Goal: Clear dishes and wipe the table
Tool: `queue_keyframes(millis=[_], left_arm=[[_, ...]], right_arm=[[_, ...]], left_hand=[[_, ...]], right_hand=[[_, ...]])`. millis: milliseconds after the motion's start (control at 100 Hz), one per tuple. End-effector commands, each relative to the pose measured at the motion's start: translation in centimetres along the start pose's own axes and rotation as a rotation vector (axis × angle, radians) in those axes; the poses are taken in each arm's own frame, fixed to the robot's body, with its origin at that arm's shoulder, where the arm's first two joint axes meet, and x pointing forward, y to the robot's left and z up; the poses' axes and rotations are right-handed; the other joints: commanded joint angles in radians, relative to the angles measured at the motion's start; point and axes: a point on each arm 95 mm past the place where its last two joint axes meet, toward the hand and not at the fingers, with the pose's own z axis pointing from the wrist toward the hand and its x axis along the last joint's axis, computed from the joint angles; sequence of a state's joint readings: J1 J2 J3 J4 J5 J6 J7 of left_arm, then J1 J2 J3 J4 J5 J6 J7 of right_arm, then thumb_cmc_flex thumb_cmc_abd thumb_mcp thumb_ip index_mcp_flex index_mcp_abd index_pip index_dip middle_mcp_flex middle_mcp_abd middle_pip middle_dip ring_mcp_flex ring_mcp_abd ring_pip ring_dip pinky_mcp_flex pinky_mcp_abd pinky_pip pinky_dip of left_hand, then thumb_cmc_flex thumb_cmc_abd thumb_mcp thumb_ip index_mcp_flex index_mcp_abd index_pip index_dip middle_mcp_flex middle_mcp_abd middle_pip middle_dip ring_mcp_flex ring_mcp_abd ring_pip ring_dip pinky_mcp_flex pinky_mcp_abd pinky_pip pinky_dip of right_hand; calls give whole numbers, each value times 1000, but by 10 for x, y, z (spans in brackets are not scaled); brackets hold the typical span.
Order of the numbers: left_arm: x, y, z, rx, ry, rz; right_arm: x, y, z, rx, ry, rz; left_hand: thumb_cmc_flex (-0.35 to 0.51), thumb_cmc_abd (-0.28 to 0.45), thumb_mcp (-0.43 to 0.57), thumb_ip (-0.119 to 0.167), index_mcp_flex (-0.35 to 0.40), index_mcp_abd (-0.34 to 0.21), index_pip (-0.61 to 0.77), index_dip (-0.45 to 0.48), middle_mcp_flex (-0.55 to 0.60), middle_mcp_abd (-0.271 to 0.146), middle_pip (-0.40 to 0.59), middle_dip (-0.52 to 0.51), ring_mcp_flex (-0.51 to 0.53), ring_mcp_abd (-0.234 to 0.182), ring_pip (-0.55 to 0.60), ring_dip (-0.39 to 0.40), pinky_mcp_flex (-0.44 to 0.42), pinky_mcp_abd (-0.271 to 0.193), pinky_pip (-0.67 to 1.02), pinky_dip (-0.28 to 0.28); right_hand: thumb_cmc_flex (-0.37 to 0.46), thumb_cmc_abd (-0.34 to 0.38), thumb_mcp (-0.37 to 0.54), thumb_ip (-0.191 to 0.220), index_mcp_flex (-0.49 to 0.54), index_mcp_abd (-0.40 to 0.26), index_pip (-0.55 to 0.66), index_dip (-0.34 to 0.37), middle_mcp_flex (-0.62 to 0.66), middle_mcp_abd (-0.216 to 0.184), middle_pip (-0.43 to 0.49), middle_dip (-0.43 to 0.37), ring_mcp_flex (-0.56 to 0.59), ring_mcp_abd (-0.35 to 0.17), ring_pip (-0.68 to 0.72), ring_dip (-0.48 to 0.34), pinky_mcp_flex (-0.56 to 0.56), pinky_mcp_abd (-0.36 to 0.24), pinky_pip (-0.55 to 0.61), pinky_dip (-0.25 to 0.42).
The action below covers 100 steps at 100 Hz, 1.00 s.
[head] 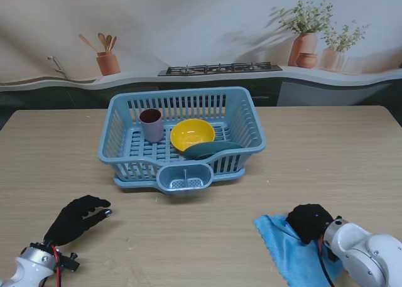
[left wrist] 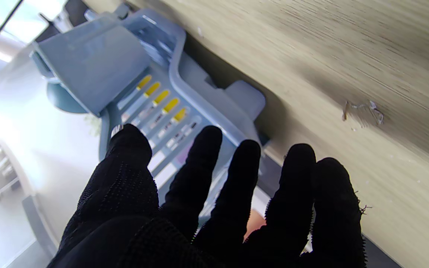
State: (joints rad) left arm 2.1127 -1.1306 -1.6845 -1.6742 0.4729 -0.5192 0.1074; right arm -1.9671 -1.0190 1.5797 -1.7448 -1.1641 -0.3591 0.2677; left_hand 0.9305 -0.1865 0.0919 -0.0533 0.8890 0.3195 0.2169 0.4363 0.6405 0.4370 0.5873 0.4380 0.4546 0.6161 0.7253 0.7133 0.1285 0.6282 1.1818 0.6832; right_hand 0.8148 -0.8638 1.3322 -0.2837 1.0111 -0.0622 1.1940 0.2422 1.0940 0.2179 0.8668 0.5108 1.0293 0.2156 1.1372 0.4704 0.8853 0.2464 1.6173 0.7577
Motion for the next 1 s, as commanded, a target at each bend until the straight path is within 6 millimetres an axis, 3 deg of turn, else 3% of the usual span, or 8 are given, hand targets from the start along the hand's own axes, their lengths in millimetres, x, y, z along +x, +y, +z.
queue_keyframes(millis=[0, 180, 370, 990], left_arm=[[1, 3, -1, -15, 2, -6], [1, 3, -1, -17, 2, -7], [1, 4, -1, -24, -1, -13], [1, 4, -2, -12, 5, -15]], right_arm=[[-8, -22, -7, 67, -28, 7], [-17, -21, -16, 67, -39, -18], [-9, -16, -9, 82, -4, -14], [92, 26, 68, 104, 204, 113]], left_hand=[[22, 17, 10, 18, -9, -18, 3, 6, -2, -20, -1, -20, 3, -9, -3, -2, -5, -20, -17, -12], [21, 18, 11, 18, -10, -17, 2, 5, -3, -20, -1, -20, 3, -10, -3, -2, -5, -20, -17, -12], [21, 19, 10, 18, -11, -18, 2, 5, -3, -21, -1, -20, 1, -10, -4, -2, -5, -20, -17, -12], [21, 18, 9, 18, -9, -19, 3, 6, -1, -20, -1, -20, 3, -10, -3, -2, -5, -20, -17, -12]], right_hand=[[47, 34, 14, 13, -27, 77, -42, -27, -22, -9, -55, -45, 6, 26, 67, -6, 8, -119, 42, -9], [47, 34, 15, 13, -28, 76, -39, -26, -25, -9, -50, -47, 5, 26, 71, -8, 6, -120, 45, -11], [47, 34, 15, 12, -28, 77, -37, -25, -25, -9, -47, -49, 5, 26, 73, -9, 8, -120, 47, -12], [46, 35, 12, 13, -28, 76, -37, -28, -23, -8, -47, -51, 8, 27, 76, -11, 13, -125, 51, -15]])
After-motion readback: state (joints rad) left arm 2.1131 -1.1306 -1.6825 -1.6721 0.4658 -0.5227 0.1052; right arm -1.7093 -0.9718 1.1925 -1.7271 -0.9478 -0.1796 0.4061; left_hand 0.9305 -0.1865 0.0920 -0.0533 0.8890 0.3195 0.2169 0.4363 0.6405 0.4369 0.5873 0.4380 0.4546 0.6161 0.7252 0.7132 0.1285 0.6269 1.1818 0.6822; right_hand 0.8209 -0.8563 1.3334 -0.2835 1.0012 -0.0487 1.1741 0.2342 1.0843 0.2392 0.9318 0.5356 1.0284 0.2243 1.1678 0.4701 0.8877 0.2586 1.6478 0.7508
